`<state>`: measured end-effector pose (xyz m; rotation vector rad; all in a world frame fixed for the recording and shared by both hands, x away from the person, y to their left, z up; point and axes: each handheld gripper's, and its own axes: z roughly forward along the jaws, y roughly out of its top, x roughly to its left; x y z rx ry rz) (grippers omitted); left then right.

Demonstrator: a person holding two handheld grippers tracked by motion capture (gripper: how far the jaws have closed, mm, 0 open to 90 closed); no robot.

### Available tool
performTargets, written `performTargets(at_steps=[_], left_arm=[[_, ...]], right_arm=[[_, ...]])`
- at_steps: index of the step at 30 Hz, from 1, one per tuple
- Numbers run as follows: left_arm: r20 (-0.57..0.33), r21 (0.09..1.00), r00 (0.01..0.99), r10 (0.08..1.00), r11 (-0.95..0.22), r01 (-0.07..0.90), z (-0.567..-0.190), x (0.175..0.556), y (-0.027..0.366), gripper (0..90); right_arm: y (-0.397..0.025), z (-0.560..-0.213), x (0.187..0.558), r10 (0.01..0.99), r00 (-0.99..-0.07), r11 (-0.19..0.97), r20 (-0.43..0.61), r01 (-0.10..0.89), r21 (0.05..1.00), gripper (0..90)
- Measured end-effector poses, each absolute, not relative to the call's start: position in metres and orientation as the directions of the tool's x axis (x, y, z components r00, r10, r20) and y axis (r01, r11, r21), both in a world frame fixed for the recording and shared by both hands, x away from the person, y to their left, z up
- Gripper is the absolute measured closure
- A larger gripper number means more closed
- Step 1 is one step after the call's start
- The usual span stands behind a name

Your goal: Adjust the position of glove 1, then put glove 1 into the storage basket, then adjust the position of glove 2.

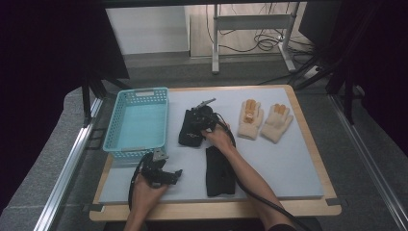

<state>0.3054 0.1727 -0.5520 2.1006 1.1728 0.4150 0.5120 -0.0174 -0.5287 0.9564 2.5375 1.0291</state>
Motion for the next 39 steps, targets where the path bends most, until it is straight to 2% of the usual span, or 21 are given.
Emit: performTargets(at_steps=[2,7,17,25,39], left_arm=[[-0.052,0.698,0.542,0.839,-0.357,0.620,-0.552,0.305,0.173,3.1],[-0.052,0.698,0.542,0.839,-0.357,0.620,-0.552,0.305,0.173,3.1],[-0.053,0.698,0.541,0.839,-0.357,0.621,-0.552,0.305,0.173,3.1],[-0.051,0.697,0.542,0.839,-0.359,0.621,-0.552,0.305,0.173,3.1],[-0.049,0.699,0.543,0.839,-0.359,0.619,-0.552,0.305,0.173,3.2]], right_arm=[[-0.014,-0.527,0.509,0.646,-0.763,0.560,-0.014,0.461,0.689,83.6],[-0.015,-0.525,0.507,0.629,-0.777,0.578,-0.037,0.435,0.691,87.3],[-0.027,-0.505,0.503,0.621,-0.784,0.547,-0.003,0.431,0.717,87.5],[-0.036,-0.477,0.489,0.606,-0.795,0.520,0.007,0.403,0.753,87.5],[-0.061,-0.453,0.466,0.601,-0.799,0.495,0.027,0.398,0.772,87.5]])
